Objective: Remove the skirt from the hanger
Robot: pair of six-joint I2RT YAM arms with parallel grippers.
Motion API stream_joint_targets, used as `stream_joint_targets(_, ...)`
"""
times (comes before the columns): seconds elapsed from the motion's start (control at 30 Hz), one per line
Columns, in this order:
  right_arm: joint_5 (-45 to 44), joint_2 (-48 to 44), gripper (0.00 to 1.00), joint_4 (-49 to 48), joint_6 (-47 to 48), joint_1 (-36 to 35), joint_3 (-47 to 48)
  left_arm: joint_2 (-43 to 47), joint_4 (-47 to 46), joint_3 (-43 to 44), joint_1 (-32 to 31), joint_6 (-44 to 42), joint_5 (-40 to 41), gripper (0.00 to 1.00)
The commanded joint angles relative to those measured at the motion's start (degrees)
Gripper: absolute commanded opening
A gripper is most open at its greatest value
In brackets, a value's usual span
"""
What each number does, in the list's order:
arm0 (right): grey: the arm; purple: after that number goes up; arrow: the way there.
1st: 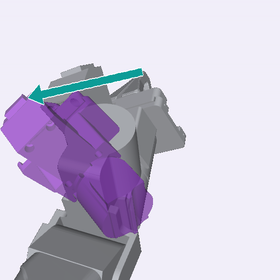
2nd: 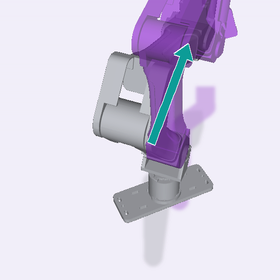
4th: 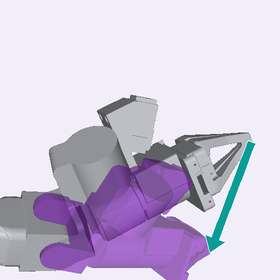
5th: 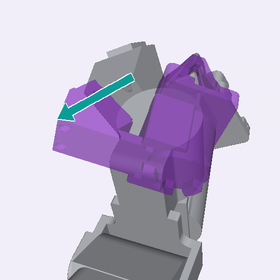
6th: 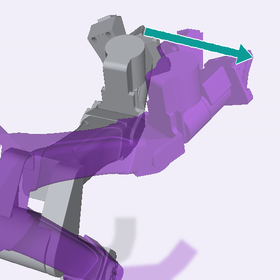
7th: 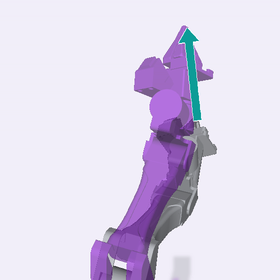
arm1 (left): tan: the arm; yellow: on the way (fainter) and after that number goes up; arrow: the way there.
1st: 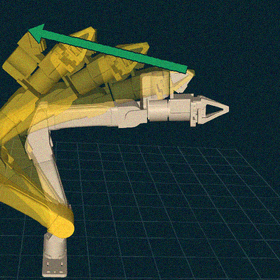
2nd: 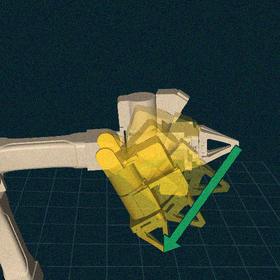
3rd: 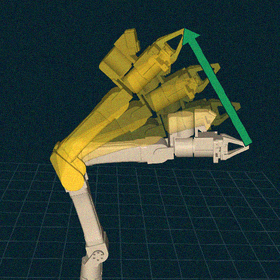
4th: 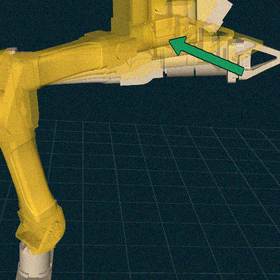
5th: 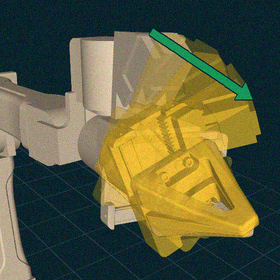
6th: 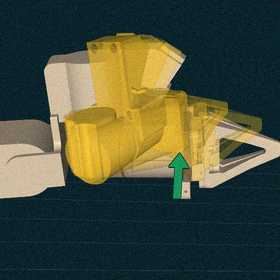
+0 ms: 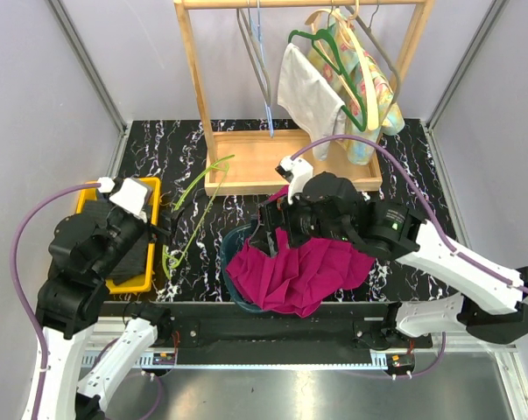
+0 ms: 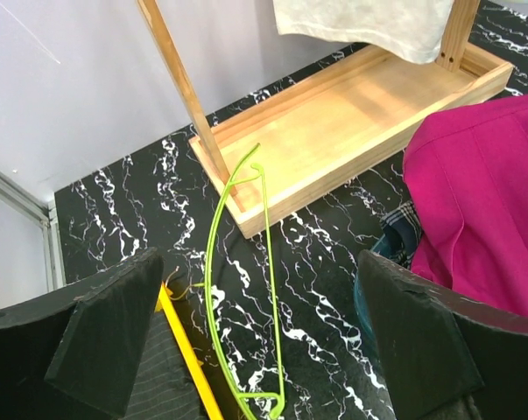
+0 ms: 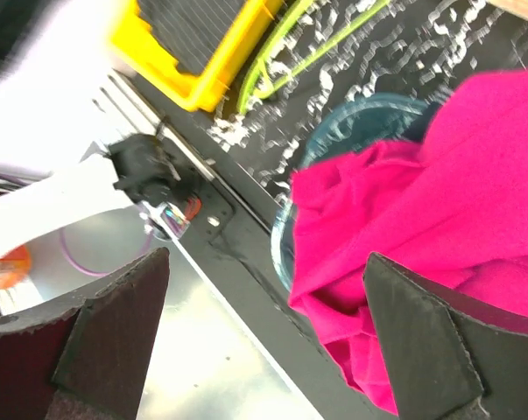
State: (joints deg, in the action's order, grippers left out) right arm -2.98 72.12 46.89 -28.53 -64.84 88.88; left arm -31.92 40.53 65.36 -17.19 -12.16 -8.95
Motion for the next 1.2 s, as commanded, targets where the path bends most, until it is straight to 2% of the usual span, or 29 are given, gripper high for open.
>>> stream_joint_targets(0.0,-2.72,1.80,1.00,6.10,1.81,-0.02,1.11,-0.42,-2.48,2.75,0.23,-0.40,-1.42,0.99)
stream_joint_targets(0.03,-4.21,1.28,1.00,6.19,2.42,-0.02,1.99,-0.42,-2.30,2.84,0.23,-0.40,-1.42,0.99)
stream_joint_targets(0.13,-20.61,-0.49,1.00,4.10,9.87,0.06,9.09,-0.33,-2.30,2.32,0.23,-0.40,-1.77,0.99)
stream_joint_targets(0.17,-28.66,-0.14,1.00,2.08,17.21,0.59,11.29,-0.42,-2.39,2.14,0.23,0.03,-1.95,0.99)
stream_joint_targets(0.27,-34.54,3.98,1.00,-7.41,28.23,4.35,20.78,-0.77,-3.00,1.87,0.40,1.35,-2.74,0.99)
stream_joint_targets(0.3,-33.68,5.56,1.00,-8.48,30.10,8.98,27.68,-0.86,-2.92,2.05,0.58,1.44,-3.17,0.99)
stream_joint_targets(0.37,-28.85,10.75,0.98,-9.63,32.21,13.49,34.48,-0.86,-2.92,2.40,0.67,1.18,-3.00,0.99)
stream_joint_targets(0.4,-27.61,12.59,0.97,-9.63,33.18,17.16,40.78,-0.69,-2.74,2.57,0.67,0.92,-2.57,0.99)
stream_joint_targets(0.5,-25.68,20.59,0.88,-9.10,37.49,22.45,52.31,-0.07,-2.56,2.05,0.67,0.39,-2.12,0.99)
stream_joint_targets(0.63,-16.11,24.90,0.82,-10.16,31.45,31.58,54.64,0.63,-2.57,1.17,0.67,1.00,-2.74,0.99)
stream_joint_targets(0.7,-12.77,26.14,0.81,-10.07,28.89,33.71,54.47,0.81,-2.74,0.91,0.67,1.18,-2.91,0.99)
stream_joint_targets(0.93,-6.43,33.08,0.77,-10.42,25.81,36.09,55.70,0.89,-3.09,0.82,0.67,0.91,-2.48,0.99)
stream_joint_targets(1.17,-2.56,36.07,0.76,-11.47,23.17,40.58,56.49,1.07,-3.09,-0.06,0.67,0.39,-1.77,0.99)
